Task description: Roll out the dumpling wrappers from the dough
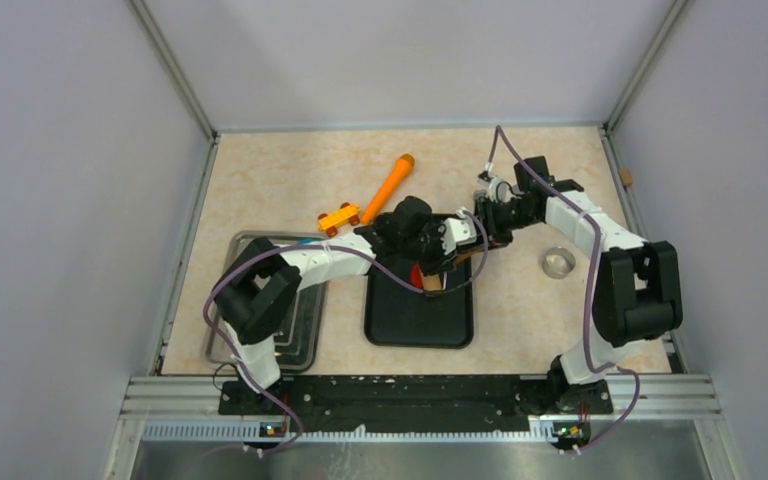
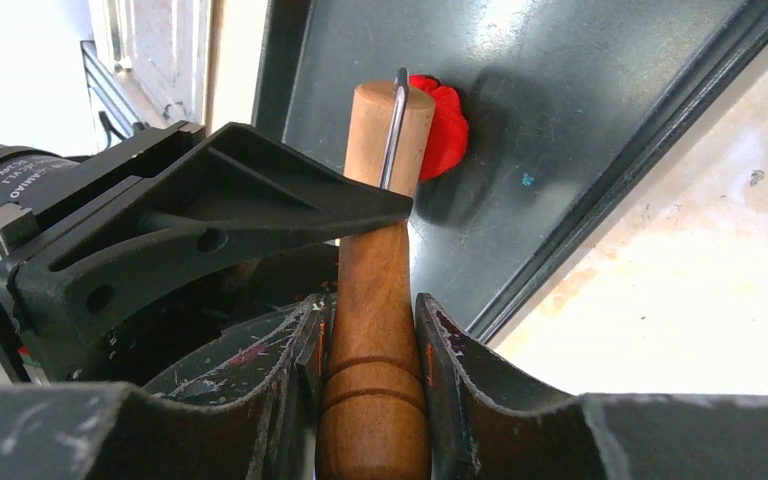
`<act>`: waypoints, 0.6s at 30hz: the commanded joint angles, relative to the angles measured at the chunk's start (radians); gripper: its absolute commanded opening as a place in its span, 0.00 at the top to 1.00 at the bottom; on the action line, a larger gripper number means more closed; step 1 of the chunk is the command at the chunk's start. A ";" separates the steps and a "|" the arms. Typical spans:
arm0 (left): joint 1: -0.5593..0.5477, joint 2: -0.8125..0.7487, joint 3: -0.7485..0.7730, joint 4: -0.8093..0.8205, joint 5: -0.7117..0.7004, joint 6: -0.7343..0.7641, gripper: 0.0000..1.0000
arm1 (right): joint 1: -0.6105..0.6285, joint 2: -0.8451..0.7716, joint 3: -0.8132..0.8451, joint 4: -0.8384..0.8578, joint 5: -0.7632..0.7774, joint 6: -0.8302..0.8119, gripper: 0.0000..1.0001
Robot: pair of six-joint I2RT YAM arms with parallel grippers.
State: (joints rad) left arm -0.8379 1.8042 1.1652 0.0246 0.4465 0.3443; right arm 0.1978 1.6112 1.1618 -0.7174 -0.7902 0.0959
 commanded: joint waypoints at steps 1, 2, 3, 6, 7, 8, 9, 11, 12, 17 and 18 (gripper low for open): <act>0.011 0.019 0.012 0.089 -0.011 0.009 1.00 | -0.005 0.043 0.048 0.012 0.071 -0.015 1.00; 0.013 0.027 0.005 0.095 -0.011 0.002 1.00 | -0.003 0.054 0.048 0.009 0.093 -0.015 1.00; 0.017 0.032 -0.001 0.098 -0.010 -0.005 1.00 | -0.001 0.062 0.047 0.005 0.118 -0.018 1.00; 0.026 0.041 -0.022 0.114 -0.009 -0.033 1.00 | 0.009 0.090 0.041 -0.009 0.183 -0.034 1.00; 0.028 0.041 -0.030 0.123 -0.010 -0.039 1.00 | 0.013 0.097 0.041 -0.012 0.192 -0.037 1.00; 0.030 0.042 -0.040 0.128 -0.010 -0.041 1.00 | 0.016 0.105 0.041 -0.014 0.199 -0.036 1.00; 0.032 0.040 -0.045 0.131 -0.009 -0.043 1.00 | 0.021 0.112 0.042 -0.014 0.200 -0.036 1.00; 0.040 0.039 -0.055 0.133 -0.010 -0.051 1.00 | 0.031 0.124 0.050 -0.015 0.195 -0.033 1.00; 0.045 0.035 -0.060 0.133 -0.010 -0.056 1.00 | 0.037 0.131 0.057 -0.015 0.189 -0.030 1.00; 0.072 0.020 -0.075 0.120 -0.006 -0.058 1.00 | 0.070 0.161 0.087 -0.003 0.182 -0.017 1.00; 0.077 0.019 -0.079 0.119 -0.006 -0.056 1.00 | 0.077 0.168 0.090 0.000 0.181 -0.015 1.00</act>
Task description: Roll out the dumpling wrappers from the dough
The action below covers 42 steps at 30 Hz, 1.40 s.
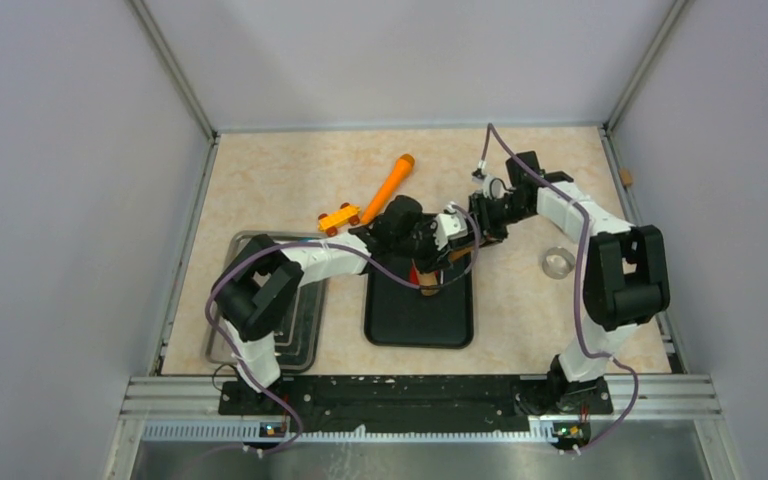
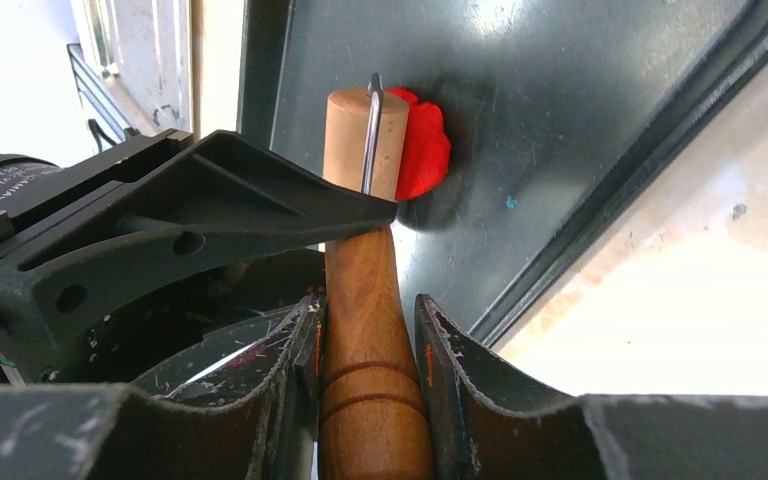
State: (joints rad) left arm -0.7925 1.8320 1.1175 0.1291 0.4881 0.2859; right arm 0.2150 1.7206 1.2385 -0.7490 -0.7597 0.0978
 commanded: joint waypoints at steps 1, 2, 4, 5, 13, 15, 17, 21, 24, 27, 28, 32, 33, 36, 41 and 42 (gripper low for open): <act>0.036 -0.012 -0.036 0.011 -0.048 0.003 1.00 | 0.066 0.062 0.015 0.032 0.151 -0.015 1.00; 0.041 -0.015 -0.039 0.009 -0.048 0.004 1.00 | 0.072 0.067 0.017 0.035 0.151 -0.013 1.00; 0.048 -0.022 -0.050 0.004 -0.048 0.000 1.00 | 0.082 0.075 0.019 0.038 0.152 -0.010 1.00; 0.051 -0.026 -0.057 0.000 -0.047 0.000 1.00 | 0.087 0.079 0.021 0.039 0.154 -0.009 1.00; 0.059 -0.058 -0.111 -0.030 -0.045 -0.003 1.00 | 0.114 0.094 0.018 0.053 0.175 -0.002 1.00; 0.063 -0.072 -0.123 -0.052 -0.043 0.005 1.00 | 0.123 0.096 0.016 0.059 0.170 0.000 1.00; 0.071 -0.091 -0.134 -0.075 -0.039 0.022 1.00 | 0.131 0.099 0.020 0.065 0.152 0.007 1.00; 0.092 -0.138 -0.120 -0.160 -0.023 0.059 1.00 | 0.155 0.099 0.054 0.071 0.077 0.020 1.00; 0.097 -0.197 -0.072 -0.216 -0.001 0.056 1.00 | 0.161 0.081 0.122 0.062 -0.007 0.045 1.00; 0.095 -0.259 -0.038 -0.205 0.041 0.017 1.00 | 0.147 0.025 0.192 0.025 -0.043 0.040 1.00; 0.092 -0.268 -0.029 -0.188 0.055 -0.003 1.00 | 0.137 0.007 0.205 0.013 -0.045 0.036 1.00; 0.070 -0.243 0.016 -0.163 0.075 -0.038 1.00 | 0.092 -0.044 0.186 -0.022 -0.015 0.009 1.00; 0.066 -0.226 0.026 -0.159 0.075 -0.042 1.00 | 0.088 -0.053 0.175 -0.034 0.005 -0.010 1.00; 0.058 -0.180 0.034 -0.120 0.067 -0.057 1.00 | 0.080 -0.072 0.132 -0.034 0.060 -0.033 1.00; 0.039 -0.119 0.031 -0.042 0.050 -0.085 1.00 | 0.079 -0.075 0.093 -0.007 0.083 -0.029 1.00; 0.035 -0.105 0.025 -0.022 0.049 -0.093 1.00 | 0.078 -0.076 0.082 0.005 0.104 -0.027 1.00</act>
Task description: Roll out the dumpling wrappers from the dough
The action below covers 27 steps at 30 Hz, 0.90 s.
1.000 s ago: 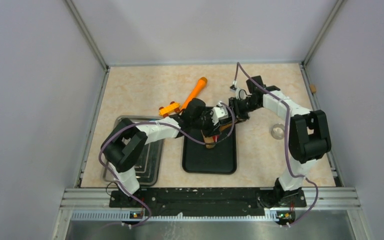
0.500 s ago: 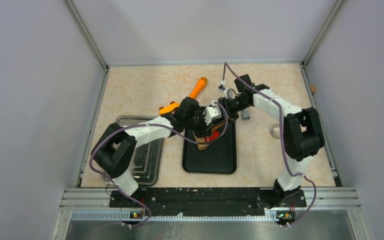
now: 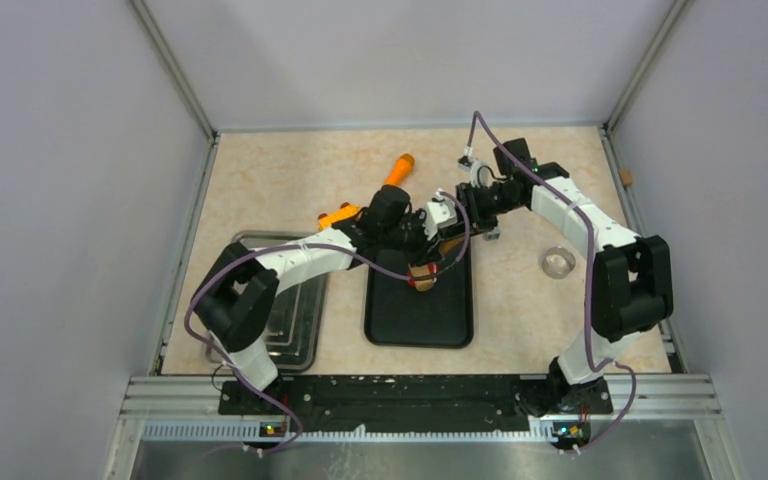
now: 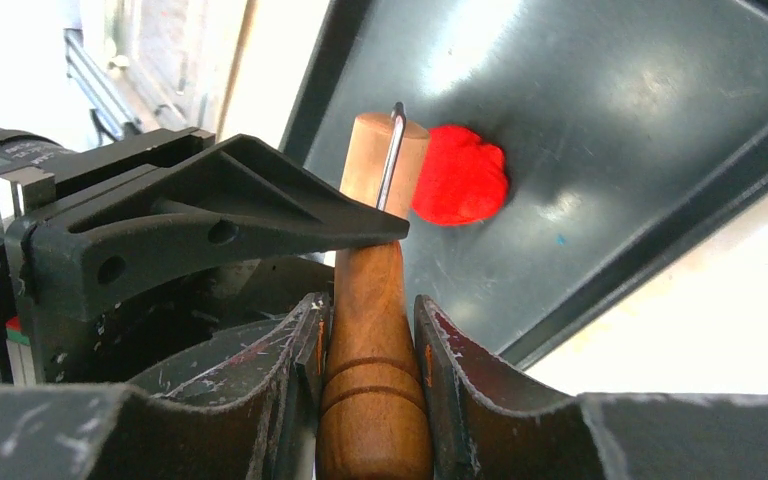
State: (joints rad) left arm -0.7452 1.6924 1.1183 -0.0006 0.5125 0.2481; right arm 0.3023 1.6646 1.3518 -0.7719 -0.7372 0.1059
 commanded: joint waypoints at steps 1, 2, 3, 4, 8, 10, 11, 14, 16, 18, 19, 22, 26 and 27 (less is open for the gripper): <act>-0.016 0.057 0.012 0.127 0.024 -0.060 1.00 | -0.010 -0.021 -0.051 0.044 0.101 -0.030 1.00; -0.022 0.075 0.003 0.145 0.022 -0.060 1.00 | -0.010 -0.023 -0.066 0.062 0.117 -0.028 1.00; -0.027 0.096 -0.004 0.165 0.021 -0.058 1.00 | -0.009 -0.022 -0.083 0.077 0.131 -0.029 1.00; -0.033 0.117 -0.011 0.184 0.016 -0.057 1.00 | -0.010 -0.021 -0.096 0.091 0.147 -0.030 1.00; -0.053 0.201 -0.007 0.237 -0.004 -0.071 1.00 | -0.012 -0.007 -0.131 0.103 0.228 -0.052 1.00; -0.062 0.227 -0.006 0.261 -0.007 -0.080 1.00 | -0.024 -0.009 -0.146 0.109 0.250 -0.055 1.00; -0.068 0.235 -0.006 0.272 -0.009 -0.082 1.00 | -0.028 -0.010 -0.150 0.110 0.258 -0.053 1.00; -0.080 0.264 0.004 0.296 -0.009 -0.089 1.00 | -0.042 -0.016 -0.157 0.111 0.269 -0.054 1.00; -0.084 0.285 0.018 0.305 -0.006 -0.103 1.00 | -0.047 -0.022 -0.163 0.112 0.276 -0.055 1.00; -0.088 0.303 0.032 0.314 -0.007 -0.109 1.00 | -0.052 -0.030 -0.173 0.107 0.288 -0.060 1.00; -0.090 0.311 0.038 0.318 -0.007 -0.109 1.00 | -0.055 -0.037 -0.177 0.106 0.292 -0.061 1.00; -0.096 0.329 0.062 0.321 -0.008 -0.110 1.00 | -0.065 -0.057 -0.192 0.101 0.300 -0.066 1.00; -0.097 0.329 0.087 0.317 -0.009 -0.110 1.00 | -0.076 -0.095 -0.205 0.093 0.312 -0.073 1.00; -0.097 0.322 0.096 0.304 -0.006 -0.104 1.00 | -0.079 -0.107 -0.202 0.086 0.301 -0.072 1.00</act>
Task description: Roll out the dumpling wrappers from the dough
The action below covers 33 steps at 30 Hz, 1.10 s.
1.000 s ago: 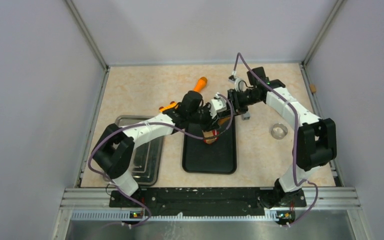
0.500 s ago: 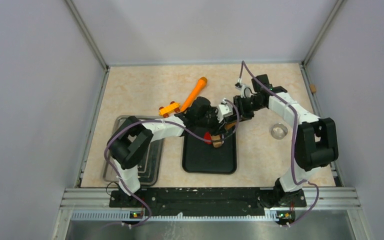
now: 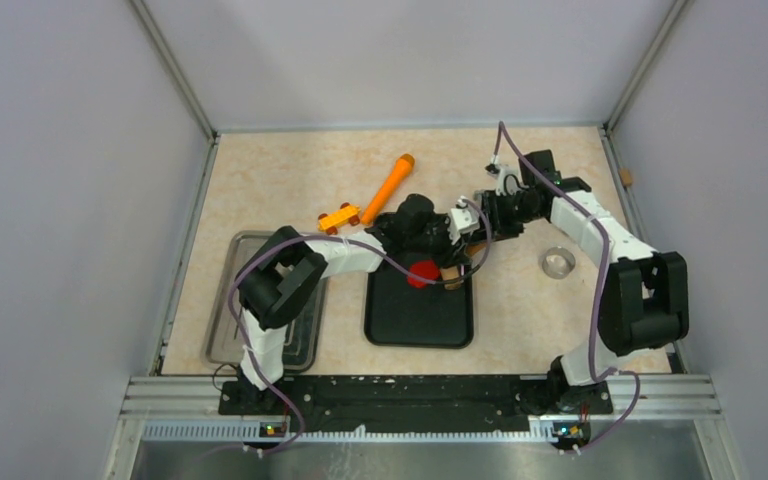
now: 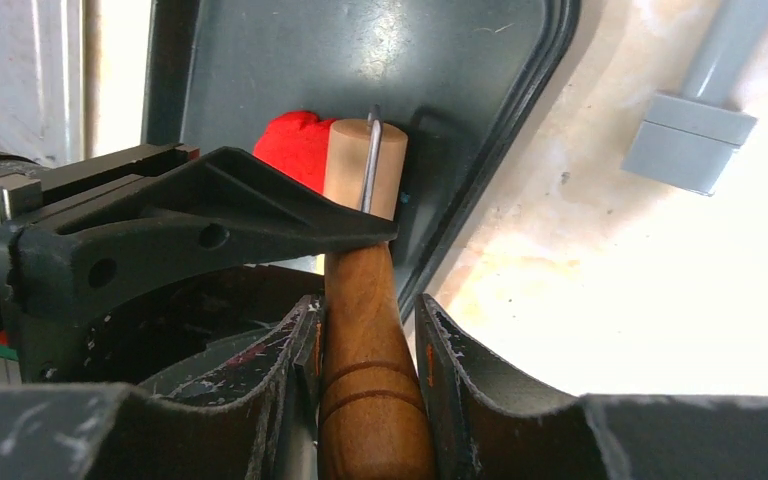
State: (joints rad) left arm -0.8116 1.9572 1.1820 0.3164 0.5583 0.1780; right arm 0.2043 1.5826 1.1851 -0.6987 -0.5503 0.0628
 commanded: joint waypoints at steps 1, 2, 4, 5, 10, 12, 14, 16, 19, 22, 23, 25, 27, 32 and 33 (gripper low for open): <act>-0.031 0.047 0.046 -0.030 -0.047 -0.027 1.00 | 0.015 -0.040 -0.022 0.002 0.088 -0.032 1.00; -0.031 0.030 0.058 -0.050 -0.044 -0.019 1.00 | 0.015 -0.059 -0.008 -0.007 0.062 -0.037 1.00; -0.031 -0.015 0.083 -0.093 -0.042 -0.003 1.00 | 0.014 -0.100 0.030 -0.028 0.011 -0.049 1.00; -0.030 -0.041 0.096 -0.118 -0.040 0.009 1.00 | 0.014 -0.123 0.050 -0.042 -0.023 -0.056 1.00; -0.026 -0.160 0.097 -0.198 -0.048 0.049 1.00 | 0.020 -0.205 0.068 -0.039 -0.130 -0.053 1.00; -0.023 -0.191 0.075 -0.223 -0.053 0.056 1.00 | 0.035 -0.196 0.054 -0.018 -0.140 -0.049 1.00; -0.018 -0.205 0.053 -0.251 -0.080 0.057 1.00 | 0.056 -0.162 0.042 0.000 -0.141 -0.051 1.00; -0.006 -0.213 0.021 -0.258 -0.096 0.063 1.00 | 0.080 -0.127 0.036 0.029 -0.140 -0.051 1.00; 0.006 -0.212 -0.021 -0.245 -0.110 0.085 1.00 | 0.106 -0.069 0.044 0.060 -0.128 -0.057 1.00; 0.010 -0.201 -0.056 -0.202 -0.130 0.093 1.00 | 0.120 -0.024 0.048 0.079 -0.116 -0.095 1.00; 0.012 -0.192 -0.063 -0.191 -0.133 0.094 1.00 | 0.126 -0.011 0.042 0.089 -0.107 -0.108 1.00; 0.012 -0.173 -0.075 -0.183 -0.140 0.098 1.00 | 0.135 0.013 0.021 0.112 -0.085 -0.126 1.00; 0.012 -0.159 -0.096 -0.163 -0.159 0.094 1.00 | 0.152 0.035 -0.003 0.129 -0.065 -0.148 1.00; 0.012 -0.172 -0.172 -0.156 -0.160 0.090 1.00 | 0.174 0.064 -0.051 0.163 -0.034 -0.164 1.00; 0.012 -0.179 -0.183 -0.162 -0.157 0.090 1.00 | 0.176 0.066 -0.065 0.174 -0.032 -0.162 1.00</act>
State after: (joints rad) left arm -0.8028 1.7775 1.0637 0.1493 0.4267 0.2382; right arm 0.3328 1.6009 1.1854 -0.5938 -0.6445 -0.0254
